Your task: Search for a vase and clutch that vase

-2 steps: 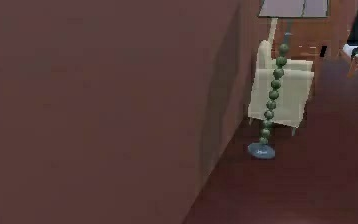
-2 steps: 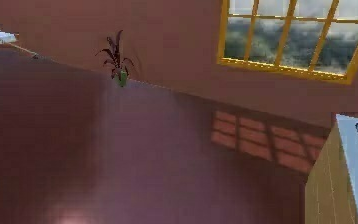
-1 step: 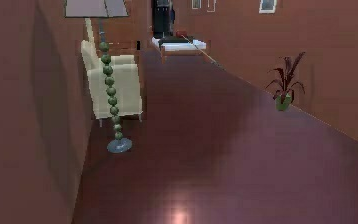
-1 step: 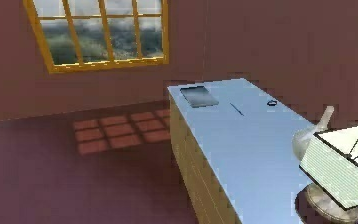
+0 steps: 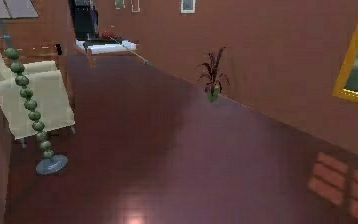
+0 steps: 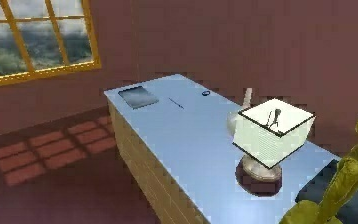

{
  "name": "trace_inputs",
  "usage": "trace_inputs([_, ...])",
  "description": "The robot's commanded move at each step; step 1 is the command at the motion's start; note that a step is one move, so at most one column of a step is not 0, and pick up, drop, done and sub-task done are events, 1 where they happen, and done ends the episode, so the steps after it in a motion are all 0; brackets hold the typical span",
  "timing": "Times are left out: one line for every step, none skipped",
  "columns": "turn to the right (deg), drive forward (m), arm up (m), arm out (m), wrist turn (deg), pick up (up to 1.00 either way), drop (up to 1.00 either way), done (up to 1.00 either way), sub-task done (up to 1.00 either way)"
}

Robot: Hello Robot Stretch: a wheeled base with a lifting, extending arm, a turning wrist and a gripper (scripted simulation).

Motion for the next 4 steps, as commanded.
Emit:
trace_inputs([0.0,0.10,0.00,0.00,0.0,0.00,0.00,0.00,0.00])
trace_inputs([24.0,0.00,0.00,0.00,0.0,0.00,0.00,0.00,0.00])
trace_inputs([45.0,0.00,0.00,0.00,0.0,0.00,0.00,0.00,0.00])
trace_inputs([3.0,0.00,0.00,0.00,0.0,0.00,0.00,0.00,0.00])
